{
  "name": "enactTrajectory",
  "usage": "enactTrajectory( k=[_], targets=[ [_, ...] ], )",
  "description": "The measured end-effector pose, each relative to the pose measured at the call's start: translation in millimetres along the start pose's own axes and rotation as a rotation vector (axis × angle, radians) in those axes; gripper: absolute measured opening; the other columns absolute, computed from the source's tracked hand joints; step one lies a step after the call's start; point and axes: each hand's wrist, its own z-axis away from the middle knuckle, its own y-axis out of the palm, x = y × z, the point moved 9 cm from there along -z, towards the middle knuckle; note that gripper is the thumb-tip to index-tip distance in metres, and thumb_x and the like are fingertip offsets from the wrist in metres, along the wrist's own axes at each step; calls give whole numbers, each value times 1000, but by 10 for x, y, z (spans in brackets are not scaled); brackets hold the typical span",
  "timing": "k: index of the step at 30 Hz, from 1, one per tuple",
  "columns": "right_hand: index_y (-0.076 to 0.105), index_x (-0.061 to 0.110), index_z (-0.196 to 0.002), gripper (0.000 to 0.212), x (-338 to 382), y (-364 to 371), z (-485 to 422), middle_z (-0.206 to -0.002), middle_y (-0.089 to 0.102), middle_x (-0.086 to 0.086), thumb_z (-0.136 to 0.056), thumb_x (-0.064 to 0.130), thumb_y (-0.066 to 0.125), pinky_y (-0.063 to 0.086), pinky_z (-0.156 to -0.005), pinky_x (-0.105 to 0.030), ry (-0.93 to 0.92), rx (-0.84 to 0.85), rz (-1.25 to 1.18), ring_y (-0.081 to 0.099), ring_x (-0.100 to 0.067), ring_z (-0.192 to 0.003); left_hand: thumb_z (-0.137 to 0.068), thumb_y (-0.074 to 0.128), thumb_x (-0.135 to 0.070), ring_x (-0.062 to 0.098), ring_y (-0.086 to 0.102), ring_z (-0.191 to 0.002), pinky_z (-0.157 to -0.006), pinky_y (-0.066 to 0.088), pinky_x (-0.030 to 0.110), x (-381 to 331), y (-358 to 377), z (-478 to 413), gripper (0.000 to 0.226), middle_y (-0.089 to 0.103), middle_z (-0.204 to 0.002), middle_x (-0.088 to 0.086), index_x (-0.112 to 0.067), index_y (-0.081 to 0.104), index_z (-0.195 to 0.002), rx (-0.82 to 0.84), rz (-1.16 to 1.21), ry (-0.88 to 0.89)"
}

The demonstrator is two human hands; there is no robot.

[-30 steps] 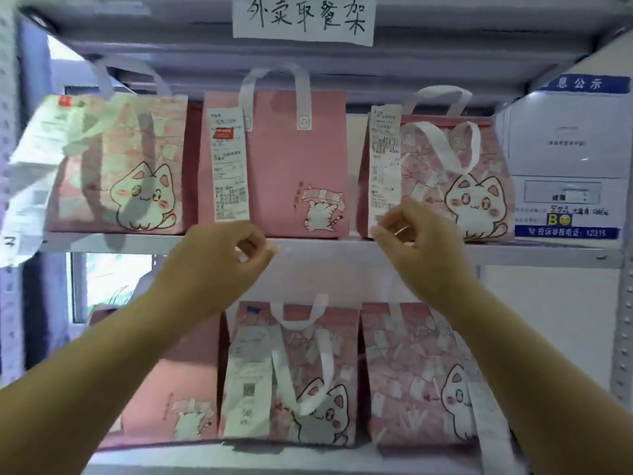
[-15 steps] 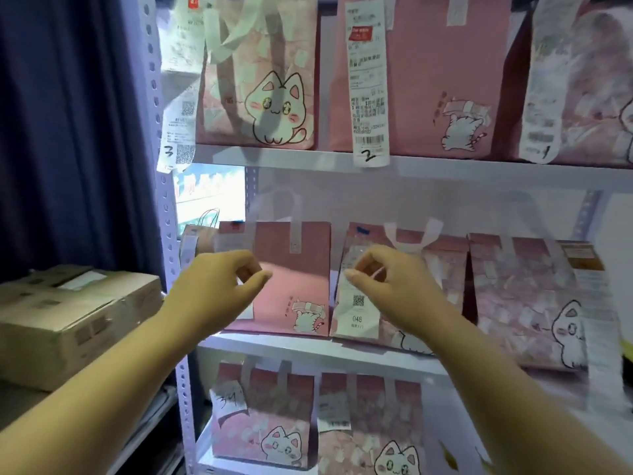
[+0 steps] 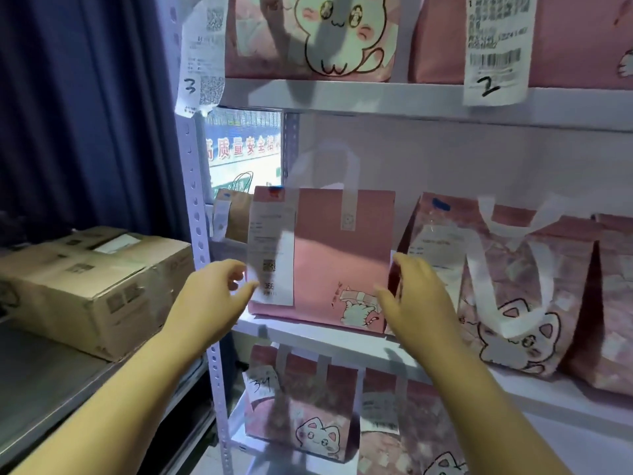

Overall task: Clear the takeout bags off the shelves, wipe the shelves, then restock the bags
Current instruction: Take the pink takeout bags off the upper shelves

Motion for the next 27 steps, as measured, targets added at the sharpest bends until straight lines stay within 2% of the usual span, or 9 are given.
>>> enactTrajectory(
  k=[4,8,13,18,24,27],
  targets=[
    [20,10,-147,64,20,120,-94,-151,28,-7,-94,25,53,23,-112,-31,-12,-24,70,26,-22,-139,-89,59,-29,23,54,-117,-92,41,33,162,225,-94,44,58,-127,6,-12,52,-129,-5,35,-36],
    [7,10,-149,70,21,256,-152,-156,18,-7,-96,29,48,19,-114,-31,56,38,126,16,-21,-143,-90,56,-33,20,47,-126,-100,38,34,416,489,-174,57,47,-141,7,-10,39,-139,75,83,-121],
    [6,9,-149,72,23,336,-238,-151,27,-11,-96,35,47,33,-106,-38,161,99,162,31,-27,-137,-91,54,-30,15,50,-121,-92,38,27,513,602,-265,54,51,-138,-1,-16,38,-141,124,150,-116],
    [9,7,-149,71,-19,348,-259,-151,27,-13,-95,37,46,32,-107,-39,248,113,155,31,-28,-137,-90,53,-28,6,56,-105,-83,43,26,465,609,-316,31,62,-118,-10,-34,55,-121,136,224,-39],
    [13,7,-149,70,-5,363,-241,-153,25,-12,-95,35,49,29,-109,-38,303,96,132,29,-28,-138,-92,54,-21,1,55,-97,-81,40,21,477,561,-321,27,61,-110,-15,-28,58,-118,143,296,-9],
    [15,7,-148,69,14,367,-224,-152,27,-12,-95,34,49,28,-110,-38,309,78,117,28,-28,-139,-93,53,-19,0,52,-97,-82,39,20,489,548,-336,33,62,-114,-12,-24,55,-125,146,307,-2]
  ],
)
